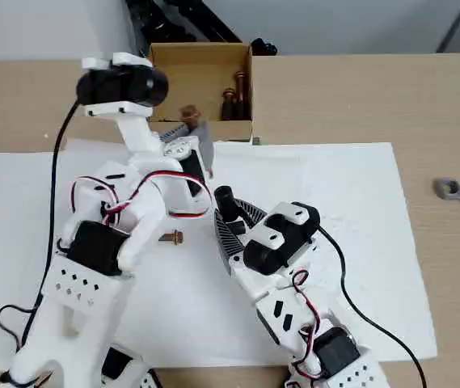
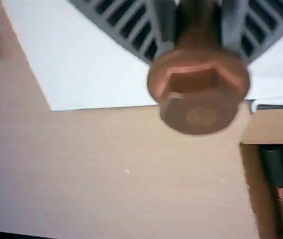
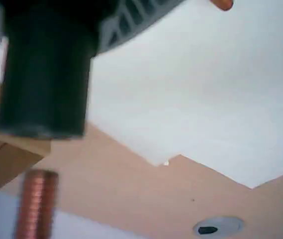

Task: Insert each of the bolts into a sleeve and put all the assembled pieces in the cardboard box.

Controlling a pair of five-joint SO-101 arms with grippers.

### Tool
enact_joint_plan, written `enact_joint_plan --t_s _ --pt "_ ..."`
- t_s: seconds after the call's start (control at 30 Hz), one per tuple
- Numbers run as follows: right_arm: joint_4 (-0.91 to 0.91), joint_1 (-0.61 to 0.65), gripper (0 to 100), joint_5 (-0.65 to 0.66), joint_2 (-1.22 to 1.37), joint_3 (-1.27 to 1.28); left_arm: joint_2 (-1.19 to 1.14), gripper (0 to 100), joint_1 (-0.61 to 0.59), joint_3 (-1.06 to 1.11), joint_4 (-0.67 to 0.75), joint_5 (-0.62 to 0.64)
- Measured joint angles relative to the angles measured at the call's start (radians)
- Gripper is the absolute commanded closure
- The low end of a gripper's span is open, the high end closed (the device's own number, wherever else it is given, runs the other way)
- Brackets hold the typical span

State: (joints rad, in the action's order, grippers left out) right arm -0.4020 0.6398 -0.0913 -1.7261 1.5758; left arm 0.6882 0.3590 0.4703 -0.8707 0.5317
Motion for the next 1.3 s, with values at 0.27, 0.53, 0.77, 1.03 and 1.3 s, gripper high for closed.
enact_joint_plan --t_s 0.27,0.53,0.77,1.03,1.3 --pt "-0.002 0.0 99.8 0.0 0.0 0.0 0.0 100 0.02 0.025 0.0 0.02" --pt "-0.003 0.048 99.8 0.0 0.0 0.0 0.026 100 0.006 0.028 -0.003 0.02" --pt "-0.003 0.048 99.8 0.0 0.0 0.021 0.204 100 0.006 0.101 -0.003 -0.009" --pt "-0.003 0.048 99.8 0.0 0.0 0.032 0.284 100 0.006 0.14 -0.069 -0.029" --pt "-0.003 0.048 99.8 0.0 0.0 0.032 0.284 100 0.057 0.14 -0.069 -0.029"
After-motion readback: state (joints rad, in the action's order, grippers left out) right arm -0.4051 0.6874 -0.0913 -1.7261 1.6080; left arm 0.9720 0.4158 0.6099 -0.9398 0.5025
